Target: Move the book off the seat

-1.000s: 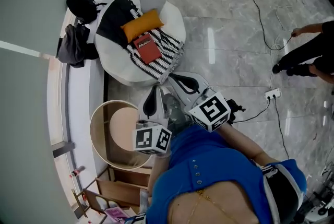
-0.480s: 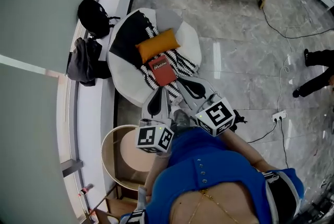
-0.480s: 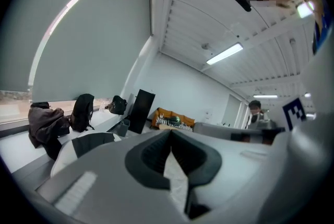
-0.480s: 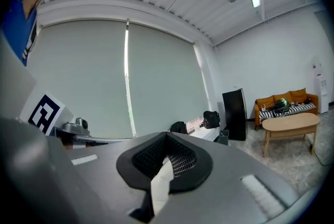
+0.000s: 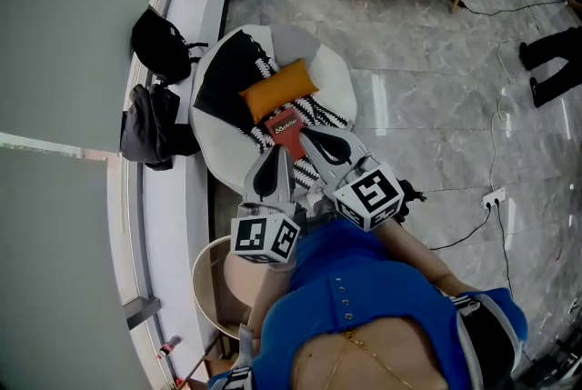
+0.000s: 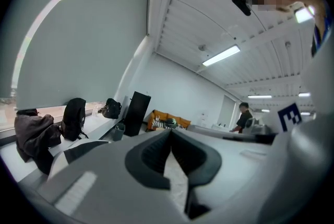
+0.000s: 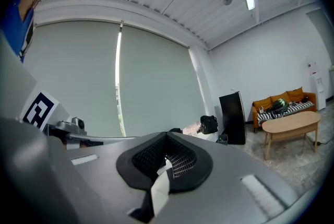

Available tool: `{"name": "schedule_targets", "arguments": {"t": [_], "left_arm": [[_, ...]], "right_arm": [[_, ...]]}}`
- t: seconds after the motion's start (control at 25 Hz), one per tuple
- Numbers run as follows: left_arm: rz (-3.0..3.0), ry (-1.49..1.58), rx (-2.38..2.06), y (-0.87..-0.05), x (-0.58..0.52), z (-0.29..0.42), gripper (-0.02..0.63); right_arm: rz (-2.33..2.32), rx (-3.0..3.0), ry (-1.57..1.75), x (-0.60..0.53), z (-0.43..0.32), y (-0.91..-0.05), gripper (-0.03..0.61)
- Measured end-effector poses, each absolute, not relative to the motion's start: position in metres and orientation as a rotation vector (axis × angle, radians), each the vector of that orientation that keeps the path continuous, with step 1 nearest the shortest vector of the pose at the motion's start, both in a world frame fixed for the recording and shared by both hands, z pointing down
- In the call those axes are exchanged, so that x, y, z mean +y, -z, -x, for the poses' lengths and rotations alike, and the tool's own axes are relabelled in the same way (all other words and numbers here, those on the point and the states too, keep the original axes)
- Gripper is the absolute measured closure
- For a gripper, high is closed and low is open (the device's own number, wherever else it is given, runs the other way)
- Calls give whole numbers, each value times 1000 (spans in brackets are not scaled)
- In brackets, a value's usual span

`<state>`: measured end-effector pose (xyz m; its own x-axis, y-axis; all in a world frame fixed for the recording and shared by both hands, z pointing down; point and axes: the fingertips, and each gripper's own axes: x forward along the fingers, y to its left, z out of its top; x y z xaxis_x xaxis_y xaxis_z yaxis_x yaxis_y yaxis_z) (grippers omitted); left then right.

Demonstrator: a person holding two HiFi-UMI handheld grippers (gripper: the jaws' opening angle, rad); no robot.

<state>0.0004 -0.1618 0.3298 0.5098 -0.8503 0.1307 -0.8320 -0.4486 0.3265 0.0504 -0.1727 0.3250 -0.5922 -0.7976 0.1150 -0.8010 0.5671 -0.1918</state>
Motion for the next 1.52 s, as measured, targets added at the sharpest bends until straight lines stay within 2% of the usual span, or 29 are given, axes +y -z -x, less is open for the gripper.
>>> {"name": "schedule_targets", "arguments": {"t": [0.72,1.52], "left_arm": [[-2271,145,-1602,-306,-207,0,612],[-2238,88,-1648,-318,-208,-11,612]], "right_arm": [[-1090,-2874,-342,-219,-36,-305,578],[-1029,-2870,-362,-223,-46,-318,578]]}}
